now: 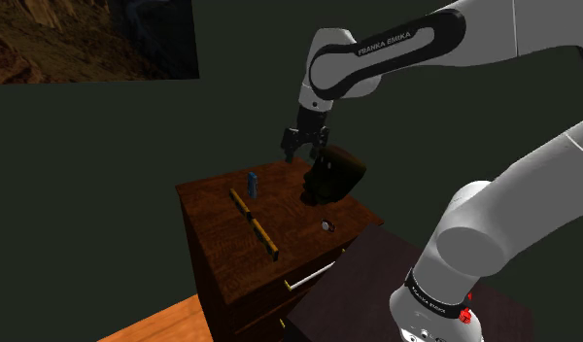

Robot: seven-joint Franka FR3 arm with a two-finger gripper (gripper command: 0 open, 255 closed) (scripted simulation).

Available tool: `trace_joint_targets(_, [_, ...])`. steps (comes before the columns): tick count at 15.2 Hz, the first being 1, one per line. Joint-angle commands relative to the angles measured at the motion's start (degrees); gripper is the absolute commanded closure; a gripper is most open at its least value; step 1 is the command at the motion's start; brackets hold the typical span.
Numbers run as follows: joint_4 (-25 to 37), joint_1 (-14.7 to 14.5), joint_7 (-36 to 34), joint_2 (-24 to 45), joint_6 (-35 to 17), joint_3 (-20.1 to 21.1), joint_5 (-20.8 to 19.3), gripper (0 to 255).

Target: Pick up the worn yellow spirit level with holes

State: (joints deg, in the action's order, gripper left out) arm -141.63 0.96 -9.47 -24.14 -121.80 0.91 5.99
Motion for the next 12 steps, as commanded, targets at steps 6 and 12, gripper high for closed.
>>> trace_joint_targets(6, [2.9, -0.3, -0.5, 15.0, -12.7, 0.9, 0.3, 0])
trace_joint_targets(12, [8.6, -0.4, -1.0, 28.6, -21.1, 1.2, -0.1, 0])
